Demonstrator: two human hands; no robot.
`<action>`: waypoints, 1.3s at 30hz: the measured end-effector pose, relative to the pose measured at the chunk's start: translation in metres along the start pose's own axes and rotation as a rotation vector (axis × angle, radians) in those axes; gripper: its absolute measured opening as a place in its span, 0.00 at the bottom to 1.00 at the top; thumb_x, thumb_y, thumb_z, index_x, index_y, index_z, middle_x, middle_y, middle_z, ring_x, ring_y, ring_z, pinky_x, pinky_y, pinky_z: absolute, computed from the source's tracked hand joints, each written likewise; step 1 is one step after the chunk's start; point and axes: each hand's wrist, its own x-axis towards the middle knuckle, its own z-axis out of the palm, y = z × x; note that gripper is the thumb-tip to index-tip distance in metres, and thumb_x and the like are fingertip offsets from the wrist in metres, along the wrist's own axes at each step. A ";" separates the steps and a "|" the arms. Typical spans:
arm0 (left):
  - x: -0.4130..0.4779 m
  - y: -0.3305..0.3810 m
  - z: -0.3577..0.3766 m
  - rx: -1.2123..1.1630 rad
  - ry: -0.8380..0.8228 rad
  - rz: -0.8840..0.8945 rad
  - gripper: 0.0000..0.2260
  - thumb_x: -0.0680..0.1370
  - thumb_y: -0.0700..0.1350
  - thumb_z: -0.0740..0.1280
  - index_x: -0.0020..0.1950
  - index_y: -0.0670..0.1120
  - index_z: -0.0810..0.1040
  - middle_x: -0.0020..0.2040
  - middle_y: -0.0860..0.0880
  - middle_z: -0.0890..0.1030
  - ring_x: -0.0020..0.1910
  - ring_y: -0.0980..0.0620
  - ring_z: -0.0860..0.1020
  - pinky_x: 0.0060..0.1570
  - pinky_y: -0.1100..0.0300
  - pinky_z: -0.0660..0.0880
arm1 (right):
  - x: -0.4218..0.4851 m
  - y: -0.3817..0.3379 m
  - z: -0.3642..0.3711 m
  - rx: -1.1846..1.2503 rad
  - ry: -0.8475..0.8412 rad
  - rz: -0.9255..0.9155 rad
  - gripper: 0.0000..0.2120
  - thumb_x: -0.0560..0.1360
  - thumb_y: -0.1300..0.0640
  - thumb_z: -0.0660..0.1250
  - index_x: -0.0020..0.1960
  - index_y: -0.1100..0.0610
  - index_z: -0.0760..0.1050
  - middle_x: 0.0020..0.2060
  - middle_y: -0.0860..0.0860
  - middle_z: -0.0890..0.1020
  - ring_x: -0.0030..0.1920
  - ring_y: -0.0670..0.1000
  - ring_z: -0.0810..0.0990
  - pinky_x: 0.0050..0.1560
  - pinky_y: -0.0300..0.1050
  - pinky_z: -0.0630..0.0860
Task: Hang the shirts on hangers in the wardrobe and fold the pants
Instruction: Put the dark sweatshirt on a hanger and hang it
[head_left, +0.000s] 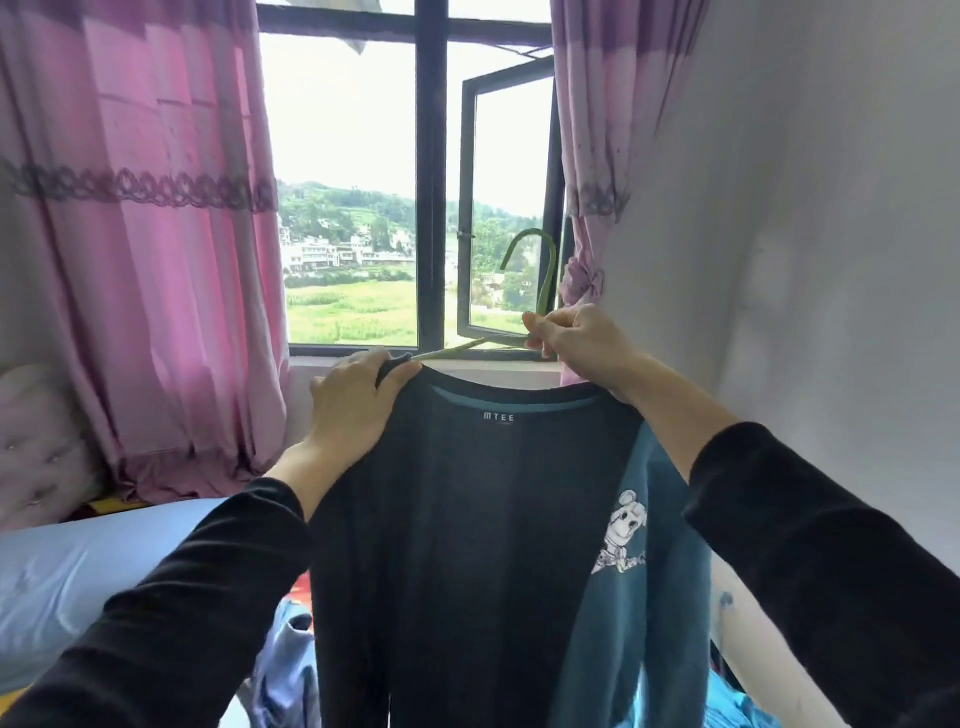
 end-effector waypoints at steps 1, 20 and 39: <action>0.003 -0.002 -0.008 0.002 0.062 -0.002 0.16 0.80 0.59 0.59 0.41 0.49 0.71 0.39 0.54 0.73 0.43 0.49 0.72 0.51 0.49 0.68 | 0.001 -0.004 0.000 -0.057 0.048 -0.031 0.18 0.78 0.39 0.60 0.43 0.52 0.78 0.37 0.44 0.79 0.42 0.44 0.77 0.51 0.44 0.67; -0.115 -0.029 -0.220 0.279 0.472 -0.242 0.19 0.80 0.58 0.58 0.41 0.44 0.70 0.38 0.48 0.73 0.41 0.45 0.72 0.47 0.47 0.69 | -0.067 -0.108 0.100 -0.323 0.456 -0.606 0.14 0.82 0.53 0.51 0.49 0.59 0.71 0.43 0.53 0.74 0.44 0.56 0.70 0.46 0.49 0.57; -0.377 0.018 -0.471 0.727 0.659 -0.438 0.14 0.82 0.51 0.60 0.57 0.44 0.81 0.44 0.46 0.80 0.48 0.44 0.77 0.52 0.46 0.72 | -0.258 -0.342 0.243 0.137 0.011 -1.088 0.12 0.82 0.50 0.57 0.50 0.58 0.72 0.41 0.54 0.79 0.41 0.58 0.75 0.40 0.46 0.62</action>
